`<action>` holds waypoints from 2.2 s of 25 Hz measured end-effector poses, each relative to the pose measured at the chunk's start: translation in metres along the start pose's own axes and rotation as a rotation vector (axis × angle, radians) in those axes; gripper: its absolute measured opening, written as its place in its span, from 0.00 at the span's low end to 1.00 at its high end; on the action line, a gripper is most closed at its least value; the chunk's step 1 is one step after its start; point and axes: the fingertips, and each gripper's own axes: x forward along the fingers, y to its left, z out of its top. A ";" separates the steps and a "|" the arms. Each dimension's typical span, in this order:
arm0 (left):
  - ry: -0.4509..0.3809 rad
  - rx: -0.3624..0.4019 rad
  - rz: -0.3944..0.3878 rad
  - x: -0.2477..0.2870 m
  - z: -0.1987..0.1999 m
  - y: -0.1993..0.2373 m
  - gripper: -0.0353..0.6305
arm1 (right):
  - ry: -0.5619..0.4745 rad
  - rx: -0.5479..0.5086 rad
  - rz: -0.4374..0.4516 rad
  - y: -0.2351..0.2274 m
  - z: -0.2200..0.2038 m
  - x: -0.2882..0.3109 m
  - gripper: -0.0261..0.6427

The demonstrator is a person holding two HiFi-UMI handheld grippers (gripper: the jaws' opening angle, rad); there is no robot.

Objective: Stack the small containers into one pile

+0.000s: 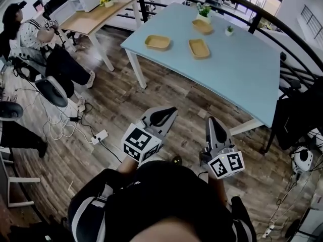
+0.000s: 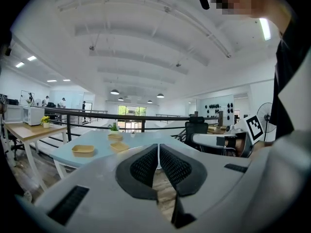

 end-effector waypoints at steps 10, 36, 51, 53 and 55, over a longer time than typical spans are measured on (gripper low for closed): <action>0.011 -0.008 0.014 0.000 -0.002 0.005 0.09 | 0.001 0.022 0.003 -0.001 -0.005 0.000 0.04; -0.018 -0.052 -0.083 0.115 0.016 0.141 0.09 | 0.005 -0.004 -0.122 -0.079 0.012 0.126 0.04; 0.002 -0.084 -0.105 0.182 0.026 0.266 0.09 | 0.042 -0.002 -0.172 -0.118 0.011 0.246 0.04; 0.010 -0.073 -0.117 0.193 0.027 0.281 0.09 | 0.041 -0.002 -0.190 -0.125 0.011 0.260 0.04; 0.017 -0.067 -0.133 0.202 0.028 0.293 0.09 | 0.039 -0.002 -0.214 -0.130 0.011 0.272 0.04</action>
